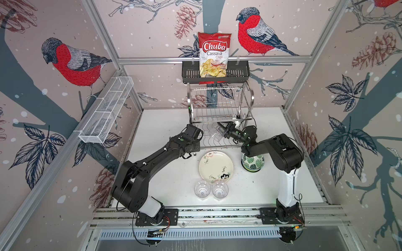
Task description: Unload the mixed dishes from the dish rack
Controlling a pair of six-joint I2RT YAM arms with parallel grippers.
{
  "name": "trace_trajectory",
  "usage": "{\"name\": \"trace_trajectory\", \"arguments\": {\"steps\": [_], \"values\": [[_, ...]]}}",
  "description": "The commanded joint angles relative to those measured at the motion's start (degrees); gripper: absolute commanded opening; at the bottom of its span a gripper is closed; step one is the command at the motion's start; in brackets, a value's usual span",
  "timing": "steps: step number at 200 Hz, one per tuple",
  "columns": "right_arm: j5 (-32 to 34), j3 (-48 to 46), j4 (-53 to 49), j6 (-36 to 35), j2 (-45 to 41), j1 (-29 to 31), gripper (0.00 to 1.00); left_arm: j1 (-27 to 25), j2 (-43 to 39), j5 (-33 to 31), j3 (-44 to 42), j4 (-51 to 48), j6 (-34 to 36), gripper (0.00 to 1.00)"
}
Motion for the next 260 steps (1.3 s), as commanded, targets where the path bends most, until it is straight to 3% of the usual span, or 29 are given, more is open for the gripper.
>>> {"name": "trace_trajectory", "arguments": {"steps": [1, 77, 260], "values": [[-0.16, 0.42, 2.46, 0.86, 0.48, 0.79, 0.15, -0.07, -0.03, 0.97, 0.41, 3.04, 0.16, 0.0], [-1.01, 0.98, -0.81, -1.52, -1.77, 0.87, 0.14, -0.07, -0.74, 0.39, -0.23, 3.28, 0.47, 0.0], [1.68, -16.83, -14.67, -13.0, -23.19, 1.32, 0.13, -0.07, -3.14, -3.46, 0.01, 2.87, 0.36, 0.0]]}}
